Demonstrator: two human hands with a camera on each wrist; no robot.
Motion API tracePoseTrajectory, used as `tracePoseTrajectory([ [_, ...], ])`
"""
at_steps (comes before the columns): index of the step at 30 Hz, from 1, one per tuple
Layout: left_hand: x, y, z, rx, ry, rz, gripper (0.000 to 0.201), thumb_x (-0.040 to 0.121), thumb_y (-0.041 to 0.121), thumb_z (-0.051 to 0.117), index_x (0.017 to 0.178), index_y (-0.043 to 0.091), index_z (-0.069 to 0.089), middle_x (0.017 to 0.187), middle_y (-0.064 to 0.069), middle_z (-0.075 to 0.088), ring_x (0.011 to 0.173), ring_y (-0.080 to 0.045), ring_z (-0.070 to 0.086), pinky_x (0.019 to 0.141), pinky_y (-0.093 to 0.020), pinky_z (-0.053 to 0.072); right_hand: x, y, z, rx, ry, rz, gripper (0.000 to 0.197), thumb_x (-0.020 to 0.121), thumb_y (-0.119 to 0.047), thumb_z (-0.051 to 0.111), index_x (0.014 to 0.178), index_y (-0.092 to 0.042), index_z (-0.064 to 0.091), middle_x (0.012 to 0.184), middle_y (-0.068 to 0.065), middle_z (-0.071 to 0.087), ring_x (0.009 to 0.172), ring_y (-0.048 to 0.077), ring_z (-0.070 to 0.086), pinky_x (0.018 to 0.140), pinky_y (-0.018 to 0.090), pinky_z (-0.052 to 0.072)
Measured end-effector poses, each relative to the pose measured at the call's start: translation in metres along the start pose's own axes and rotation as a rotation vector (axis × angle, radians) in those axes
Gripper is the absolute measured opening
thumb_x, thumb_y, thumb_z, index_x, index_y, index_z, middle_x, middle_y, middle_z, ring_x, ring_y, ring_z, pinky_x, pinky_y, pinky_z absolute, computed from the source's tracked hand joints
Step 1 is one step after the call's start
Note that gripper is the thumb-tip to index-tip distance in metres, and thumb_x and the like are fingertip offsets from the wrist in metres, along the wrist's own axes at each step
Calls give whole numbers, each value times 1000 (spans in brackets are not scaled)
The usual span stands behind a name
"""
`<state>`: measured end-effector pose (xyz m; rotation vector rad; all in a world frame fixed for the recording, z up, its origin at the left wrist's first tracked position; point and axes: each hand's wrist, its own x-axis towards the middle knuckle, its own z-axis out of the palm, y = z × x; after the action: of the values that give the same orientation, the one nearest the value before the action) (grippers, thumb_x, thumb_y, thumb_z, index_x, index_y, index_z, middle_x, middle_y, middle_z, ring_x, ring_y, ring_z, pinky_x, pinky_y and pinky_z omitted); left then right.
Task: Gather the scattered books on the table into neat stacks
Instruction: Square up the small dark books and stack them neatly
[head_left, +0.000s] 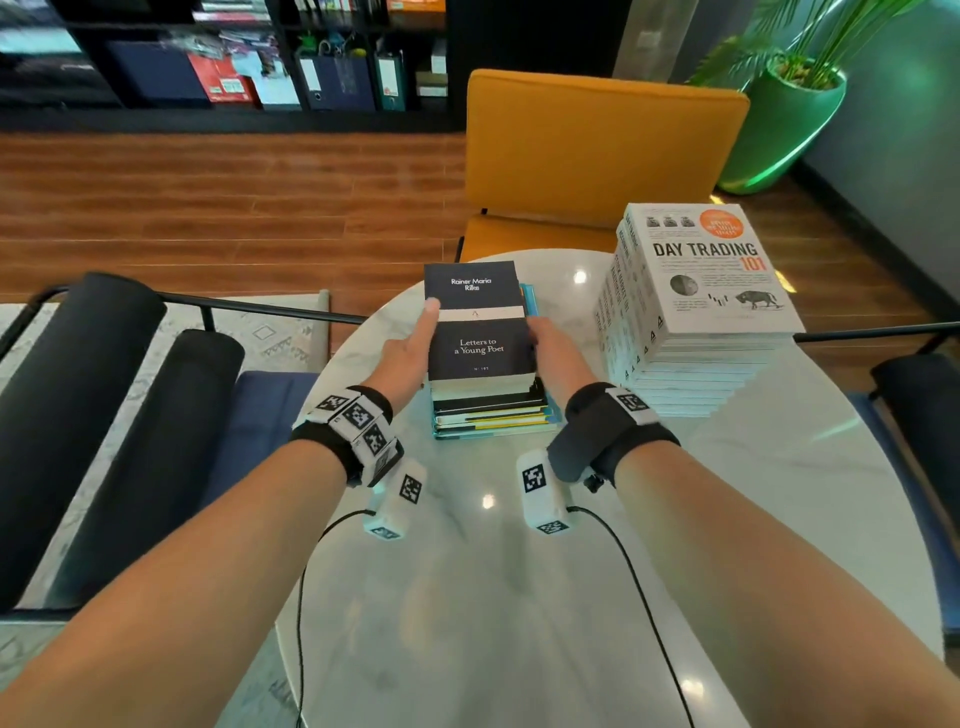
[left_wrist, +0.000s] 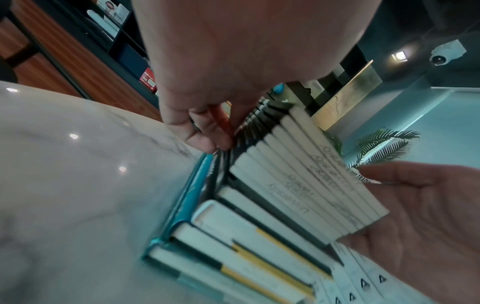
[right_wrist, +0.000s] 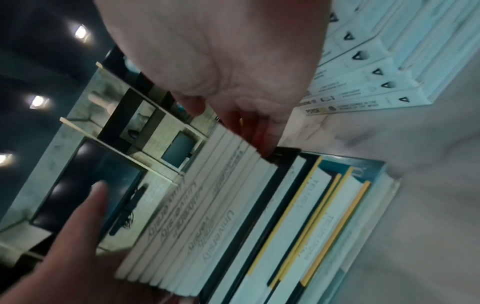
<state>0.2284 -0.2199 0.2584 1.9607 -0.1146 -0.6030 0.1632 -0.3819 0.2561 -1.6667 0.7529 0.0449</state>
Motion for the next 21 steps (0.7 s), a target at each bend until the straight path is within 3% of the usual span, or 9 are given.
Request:
tracePoseTrajectory([
  [2,-14,-9,-4,80,-36,91,57,99,55,23,131,18,53,110,6,62,97,-10,58,88,-24,40,-7,12,-14,181,-28,19,43,95,-27,43,125,3,51,94,11,61,71,13,54,66,23,44],
  [3,-18,-18,-4,138,-72,116,63,95,59,25,131,15,52,106,3,58,98,-14,58,92,-29,41,-10,19,-17,201,-23,8,41,92,-26,47,121,3,54,94,10,62,70,10,53,65,21,43],
  [4,-18,-27,-3,224,-114,133,69,89,65,31,132,15,50,107,-1,52,101,-21,56,97,-33,41,-11,25,-19,164,-10,-2,40,93,-22,48,123,3,56,104,13,63,75,10,56,69,19,44],
  [6,-22,-41,-3,384,-170,122,71,80,63,58,138,24,43,120,-4,41,106,-20,49,100,-30,40,-12,39,-19,15,-6,-50,34,97,-16,47,126,-3,60,122,18,63,93,18,64,79,18,49],
  [8,-23,-46,-2,472,-119,136,81,70,51,78,139,28,41,119,-1,38,108,-17,44,98,-29,41,-14,52,-15,-207,-55,-182,35,90,-22,53,122,-19,67,116,16,64,102,25,63,89,24,53],
  [10,-22,-47,2,543,-33,147,82,67,46,83,136,24,45,120,-3,43,112,-20,47,100,-34,45,-15,61,-12,-452,-75,-233,46,81,-28,59,126,-29,62,112,8,51,105,22,52,100,31,47],
  [13,-16,-49,6,584,31,124,72,73,41,80,133,19,49,123,-5,47,114,-23,52,100,-38,46,-14,64,-13,-517,-9,-258,53,83,-23,70,134,-21,56,107,3,38,102,17,44,102,26,41],
  [21,-14,-49,7,582,64,139,60,75,42,78,126,17,57,107,1,45,104,-21,55,94,-35,47,-13,64,-9,-521,104,-354,44,83,-22,73,123,-6,63,101,2,41,92,16,47,86,17,37],
])
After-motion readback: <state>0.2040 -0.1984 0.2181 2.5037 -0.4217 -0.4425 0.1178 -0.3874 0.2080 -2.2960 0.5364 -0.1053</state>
